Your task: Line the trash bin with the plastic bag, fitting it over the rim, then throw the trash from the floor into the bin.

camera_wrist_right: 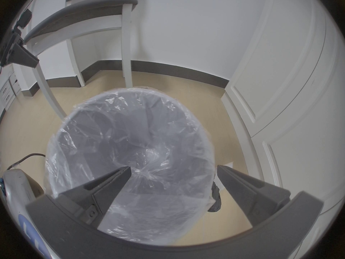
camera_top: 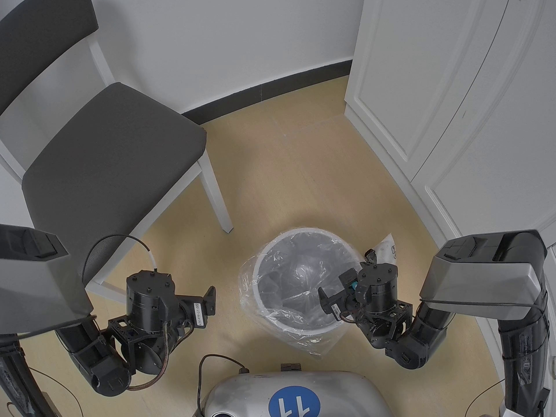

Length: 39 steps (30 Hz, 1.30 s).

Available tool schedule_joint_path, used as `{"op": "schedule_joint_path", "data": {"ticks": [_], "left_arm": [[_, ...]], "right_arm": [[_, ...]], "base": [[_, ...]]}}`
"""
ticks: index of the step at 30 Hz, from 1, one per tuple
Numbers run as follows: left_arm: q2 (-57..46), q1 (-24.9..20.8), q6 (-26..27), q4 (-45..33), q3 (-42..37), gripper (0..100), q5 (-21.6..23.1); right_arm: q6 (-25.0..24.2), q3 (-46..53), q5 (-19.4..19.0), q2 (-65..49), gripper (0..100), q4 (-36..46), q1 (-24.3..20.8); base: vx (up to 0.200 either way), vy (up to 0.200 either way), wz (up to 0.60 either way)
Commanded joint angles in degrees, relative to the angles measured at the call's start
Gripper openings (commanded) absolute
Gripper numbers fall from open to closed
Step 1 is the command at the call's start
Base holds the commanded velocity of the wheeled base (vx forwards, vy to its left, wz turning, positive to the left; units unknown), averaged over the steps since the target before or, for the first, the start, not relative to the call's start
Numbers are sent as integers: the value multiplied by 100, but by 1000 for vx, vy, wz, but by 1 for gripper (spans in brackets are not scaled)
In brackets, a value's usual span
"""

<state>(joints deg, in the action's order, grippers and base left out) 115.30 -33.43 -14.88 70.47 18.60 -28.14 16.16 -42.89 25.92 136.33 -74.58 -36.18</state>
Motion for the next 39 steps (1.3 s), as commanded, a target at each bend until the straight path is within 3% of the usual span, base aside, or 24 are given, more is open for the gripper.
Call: {"op": "schedule_joint_path", "data": {"ticks": [1,21,39], "left_arm": [[89,-6,38,239,-129,100,1],[37,-24,91,476,-269,100,10],[19,-15,91,485,-261,100,10]], "right_arm": [[27,96,80,52,100,58,-108],[985,1195,107,-678,100,-12,182],[783,703,133,-150,100,-751,-108]], "base": [[0,0,0],[0,0,0],[0,0,0]]}}
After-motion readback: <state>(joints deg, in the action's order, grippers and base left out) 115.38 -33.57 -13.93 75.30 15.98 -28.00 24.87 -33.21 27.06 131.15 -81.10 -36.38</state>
